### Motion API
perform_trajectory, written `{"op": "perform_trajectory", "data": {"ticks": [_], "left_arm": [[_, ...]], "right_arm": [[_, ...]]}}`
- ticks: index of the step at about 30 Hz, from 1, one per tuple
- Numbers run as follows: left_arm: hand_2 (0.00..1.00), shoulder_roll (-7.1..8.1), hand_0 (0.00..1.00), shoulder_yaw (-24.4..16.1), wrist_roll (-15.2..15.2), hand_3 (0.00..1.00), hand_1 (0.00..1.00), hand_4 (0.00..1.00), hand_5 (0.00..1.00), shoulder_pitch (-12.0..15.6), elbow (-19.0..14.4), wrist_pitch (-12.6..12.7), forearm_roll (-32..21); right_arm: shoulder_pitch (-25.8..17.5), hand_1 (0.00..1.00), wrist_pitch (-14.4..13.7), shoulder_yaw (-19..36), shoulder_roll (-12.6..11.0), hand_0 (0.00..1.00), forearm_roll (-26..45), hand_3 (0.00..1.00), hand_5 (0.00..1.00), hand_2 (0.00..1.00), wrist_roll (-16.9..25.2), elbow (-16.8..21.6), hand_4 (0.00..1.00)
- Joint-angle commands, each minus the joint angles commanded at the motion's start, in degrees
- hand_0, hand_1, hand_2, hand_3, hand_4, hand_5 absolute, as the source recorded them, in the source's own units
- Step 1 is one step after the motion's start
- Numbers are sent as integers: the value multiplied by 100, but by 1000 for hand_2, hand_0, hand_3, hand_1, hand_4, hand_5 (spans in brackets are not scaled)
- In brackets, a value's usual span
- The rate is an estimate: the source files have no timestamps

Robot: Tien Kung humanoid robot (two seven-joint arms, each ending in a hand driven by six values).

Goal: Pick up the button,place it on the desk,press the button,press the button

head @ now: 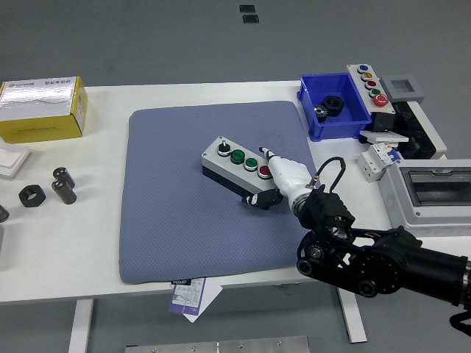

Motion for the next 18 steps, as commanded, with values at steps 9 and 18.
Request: {"op": "perform_trajectory", "data": {"ticks": [9, 18], "left_arm": [[620, -15, 717, 792, -321, 622, 698, 715, 225, 23, 18, -77, -781], [620, -47, 716, 1567, -619, 622, 698, 714, 224, 66, 24, -143, -1519]], "right_arm": [[-47, 458, -13, 54, -21, 223, -278, 808, 106, 525, 0, 12, 535], [-170, 417, -18, 384, -373, 214, 85, 432, 2, 405, 263, 436, 341]]}}
